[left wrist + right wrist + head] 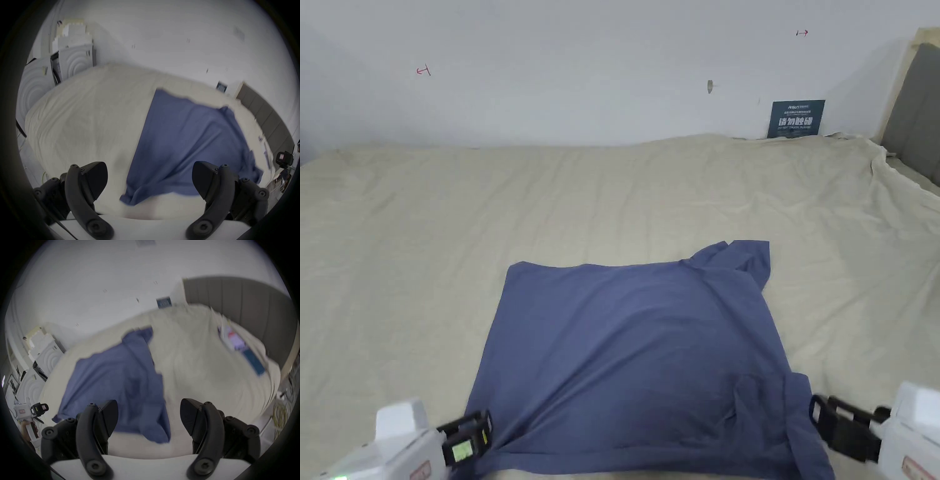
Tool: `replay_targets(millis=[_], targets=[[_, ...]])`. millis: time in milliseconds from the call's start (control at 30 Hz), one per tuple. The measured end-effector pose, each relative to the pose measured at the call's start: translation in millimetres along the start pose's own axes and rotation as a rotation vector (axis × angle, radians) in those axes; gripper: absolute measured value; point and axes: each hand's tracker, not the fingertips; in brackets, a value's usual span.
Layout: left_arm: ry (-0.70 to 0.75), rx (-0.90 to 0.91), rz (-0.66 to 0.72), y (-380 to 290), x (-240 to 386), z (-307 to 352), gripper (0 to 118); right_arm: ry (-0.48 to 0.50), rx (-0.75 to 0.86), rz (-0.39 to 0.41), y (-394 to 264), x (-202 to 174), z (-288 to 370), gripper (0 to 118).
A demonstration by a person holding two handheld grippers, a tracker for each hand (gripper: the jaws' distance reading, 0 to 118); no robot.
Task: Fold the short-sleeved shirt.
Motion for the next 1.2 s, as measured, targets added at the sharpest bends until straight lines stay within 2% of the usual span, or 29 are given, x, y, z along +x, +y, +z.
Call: replay_targets(millis=[133,233,300,333,400,433,467,500,567,800,1033,1133,1200], targets=[[-0.038,0.141,-0.04,41,21,30,109,0.012,0.197,0.082,49,-24,33,81],[0.006,0.199,-0.101,60,36,40,109,-0.027,0.308,0.117,70,-46,52,81],[0.046,0.245,-0.127,66,45,44,103,-0.062,0.351,0.151,78,-56,59,76],[0.063,0.276,-0.126,68,49,47,95,-0.082,0.371,0.169,79,-62,62,69],[0.049,0.329,-0.112,68,51,53,65,-0.11,0.408,0.191,79,-70,66,40],[0.038,0.344,-0.103,68,52,56,46,-0.111,0.408,0.191,82,-73,68,26],[0.015,0.368,-0.083,67,52,60,22,-0.106,0.414,0.196,81,-76,69,9],[0.001,0.375,-0.076,67,50,61,10,-0.1,0.424,0.202,80,-77,69,4],[-0.012,0.379,-0.064,67,50,64,1,-0.111,0.43,0.211,80,-72,63,0],[-0.021,0.375,-0.119,67,53,65,0,-0.096,0.433,0.2,79,-67,58,0],[-0.068,0.155,-0.069,59,31,44,1,-0.095,0.414,0.196,76,-57,53,0],[-0.041,0.035,-0.076,44,19,29,19,-0.1,0.389,0.186,72,-57,54,0],[-0.039,-0.035,-0.068,31,10,19,49,-0.103,0.374,0.181,68,-54,53,0]])
